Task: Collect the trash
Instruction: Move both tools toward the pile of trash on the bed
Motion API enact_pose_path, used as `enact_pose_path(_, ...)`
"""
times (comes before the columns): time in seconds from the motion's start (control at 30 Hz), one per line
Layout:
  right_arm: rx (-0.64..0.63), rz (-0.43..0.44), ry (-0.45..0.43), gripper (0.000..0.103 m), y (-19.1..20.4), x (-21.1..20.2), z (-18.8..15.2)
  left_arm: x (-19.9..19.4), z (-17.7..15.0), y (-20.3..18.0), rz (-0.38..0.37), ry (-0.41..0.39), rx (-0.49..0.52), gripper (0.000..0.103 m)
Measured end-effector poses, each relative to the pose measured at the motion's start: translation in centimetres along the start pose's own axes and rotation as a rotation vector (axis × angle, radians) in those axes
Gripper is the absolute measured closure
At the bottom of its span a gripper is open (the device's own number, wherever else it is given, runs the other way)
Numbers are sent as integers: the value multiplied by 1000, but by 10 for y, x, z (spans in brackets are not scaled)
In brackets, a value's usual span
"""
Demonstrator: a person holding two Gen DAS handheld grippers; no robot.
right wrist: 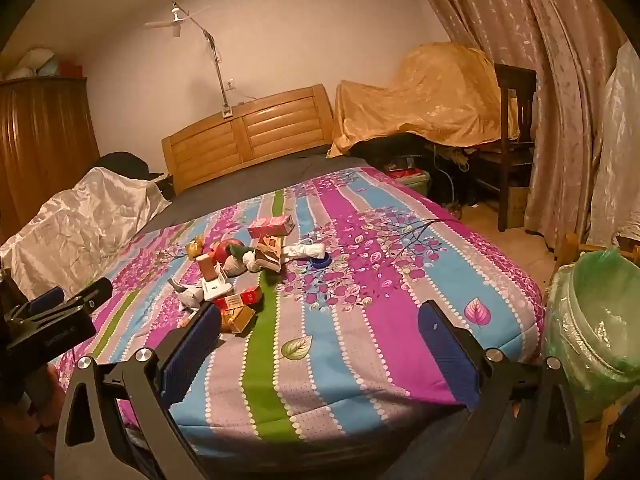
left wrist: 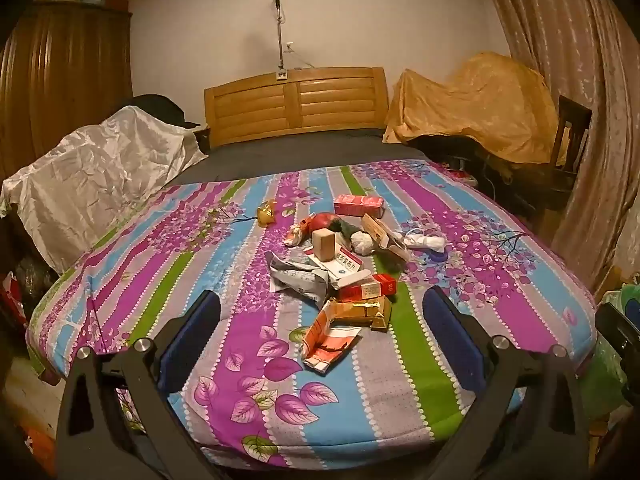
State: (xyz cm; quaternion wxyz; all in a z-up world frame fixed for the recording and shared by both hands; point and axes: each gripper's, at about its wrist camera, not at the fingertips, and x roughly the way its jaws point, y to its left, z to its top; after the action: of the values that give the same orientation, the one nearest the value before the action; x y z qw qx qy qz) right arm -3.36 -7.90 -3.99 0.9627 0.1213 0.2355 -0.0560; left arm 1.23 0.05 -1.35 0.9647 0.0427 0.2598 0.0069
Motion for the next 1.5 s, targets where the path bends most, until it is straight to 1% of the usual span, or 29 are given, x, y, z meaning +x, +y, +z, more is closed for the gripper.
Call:
enact_pose_path(0.27, 1, -3, 5, 5, 2, 1, 0, 0, 1, 1, 5, -2, -1, 5)
enact_pose_path(0.37, -2, -1, 3, 5, 2, -3, 6, -1, 2, 1, 13, -9, 0, 5)
enact_pose_path(0.43, -1, 0, 5, 5, 4, -2, 6, -4, 10, 4, 19, -24, -6, 5)
enact_pose_path(0.53, -4, -4, 6, 5, 4, -1, 4, -9, 32, 16, 0, -24, -73, 5)
enact_pose_path(0.63, -15, -9, 1, 5, 3, 0, 2, -23, 61, 22, 28, -78, -81, 5)
enact_pose_path(0.73, -14, -8, -15, 5, 5, -2, 2, -47, 90, 25, 56, -160, -79, 5)
enact_pose_path(0.8, -31, -9, -11, 5, 9, -4, 5, -69, 108, 26, 80, -232, -71, 5)
enact_pose_path(0.9, -40, -8, -2, 5, 10, -3, 4, -98, 123, 25, 108, -326, -56, 5)
enact_pose_path(1.03, -33, 4, 5, 5, 11, 0, 3, -115, 131, 21, 103, -376, -55, 5)
enact_pose_path(1.23, -82, -3, -3, 5, 20, -2, 4, -127, 129, 11, 110, -437, -33, 5)
enact_pose_path(1.33, -75, 5, -6, 5, 20, -2, 3, -131, 128, 12, 109, -452, -40, 5)
enact_pose_path(1.37, -69, 5, 8, 5, 19, -1, 3, -131, 127, 11, 111, -454, -41, 5)
enact_pose_path(1.5, -67, -3, 3, 5, 16, -1, 3, -130, 127, 10, 111, -456, -41, 5)
